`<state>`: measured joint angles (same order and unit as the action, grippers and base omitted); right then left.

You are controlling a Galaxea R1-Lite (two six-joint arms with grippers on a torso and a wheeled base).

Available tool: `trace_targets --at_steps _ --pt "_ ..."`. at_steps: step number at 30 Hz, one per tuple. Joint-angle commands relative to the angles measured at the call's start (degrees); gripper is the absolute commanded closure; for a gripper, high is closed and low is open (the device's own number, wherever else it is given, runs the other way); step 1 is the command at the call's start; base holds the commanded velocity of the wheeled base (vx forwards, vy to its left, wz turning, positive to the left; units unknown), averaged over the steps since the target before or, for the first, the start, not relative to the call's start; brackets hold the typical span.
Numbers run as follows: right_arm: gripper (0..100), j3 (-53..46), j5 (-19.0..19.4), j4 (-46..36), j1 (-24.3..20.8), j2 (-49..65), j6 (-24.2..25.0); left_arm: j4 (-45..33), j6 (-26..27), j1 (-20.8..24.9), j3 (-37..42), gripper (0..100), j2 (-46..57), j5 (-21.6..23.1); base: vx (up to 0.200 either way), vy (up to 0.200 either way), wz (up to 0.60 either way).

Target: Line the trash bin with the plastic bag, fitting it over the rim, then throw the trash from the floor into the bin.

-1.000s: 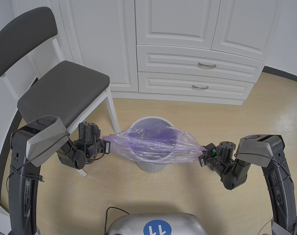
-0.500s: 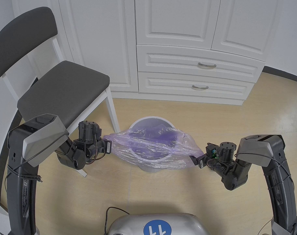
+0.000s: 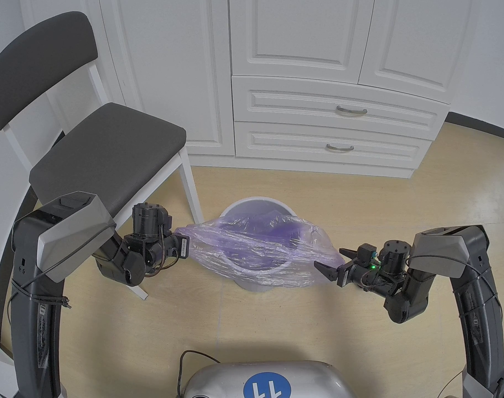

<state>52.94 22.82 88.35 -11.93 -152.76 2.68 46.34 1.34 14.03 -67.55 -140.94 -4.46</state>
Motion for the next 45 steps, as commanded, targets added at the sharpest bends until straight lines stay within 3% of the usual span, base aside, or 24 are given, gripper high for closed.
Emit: trace_targets --at_steps 1,6,11,13,16,17,18,21,26,34,35,38,41,43,45 --pt "0 -3.99 2.58 1.65 3.76 6.69 1.98 -0.02 -0.02 -0.06 -0.22 100 0.22 -0.02 0.000 0.000 0.00" --pt "0 -8.65 2.93 1.65 3.32 13.28 0.83 -0.11 -0.02 0.03 -0.04 100 0.57 -0.02 0.000 0.000 0.00" --pt "0 -9.97 0.65 1.65 -0.72 16.09 -2.51 -0.28 -0.11 0.12 -0.48 100 0.13 -0.11 0.000 0.000 0.00" --pt "0 -8.12 -7.88 1.65 -5.73 16.35 -2.77 -0.28 -0.20 0.03 -0.48 100 -0.13 -0.11 0.000 0.000 0.00" --pt "0 -5.92 -26.60 1.65 -15.31 16.88 -3.03 -0.28 -0.11 0.03 -0.48 100 -0.04 -0.11 0.000 0.000 0.00" --pt "0 -5.92 -26.60 1.65 -15.31 16.88 -3.03 -0.28 -0.11 0.03 -0.48 100 -0.04 -0.11 0.000 0.000 0.00" --pt "0 -4.25 -34.86 0.60 -19.27 16.62 -4.26 -0.19 -0.11 0.03 -0.39 100 0.05 -0.11 0.000 0.000 0.00" --pt "0 -2.23 -40.57 -0.19 -21.11 14.51 -8.39 -0.28 -0.11 0.03 -0.39 100 0.05 -0.11 0.000 0.000 0.00" --pt "0 -0.65 -45.32 0.25 -21.20 12.49 -11.91 -0.28 -0.20 0.03 -0.39 100 -0.04 -0.02 0.000 0.000 0.00" --pt "0 -0.65 -50.33 -1.51 -23.05 14.42 -12.35 -0.28 -0.55 0.56 1.01 100 0.31 0.07 0.000 0.000 0.00" --pt "0 -0.21 -50.33 -3.88 -23.66 15.65 -12.70 -0.19 -0.55 0.65 1.10 0 0.49 0.16 0.000 0.000 0.00" --pt "0 1.20 -50.51 -17.86 -25.24 20.92 -14.11 0.60 -0.37 0.91 1.63 0 0.66 0.16 0.000 0.000 0.00" --pt "0 3.13 -49.80 -31.30 -25.42 25.32 -19.03 0.95 0.07 1.17 2.16 0 0.84 0.07 0.000 0.000 0.00" --pt "0 4.62 -49.45 -32.80 -25.33 25.32 -20.44 1.04 0.07 1.00 2.25 0 0.84 0.07 0.000 0.000 0.00" --pt "0 11.39 -49.98 -33.50 -24.36 21.98 -26.59 0.95 0.15 0.65 2.95 0 1.63 0.07 0.000 0.000 0.00"
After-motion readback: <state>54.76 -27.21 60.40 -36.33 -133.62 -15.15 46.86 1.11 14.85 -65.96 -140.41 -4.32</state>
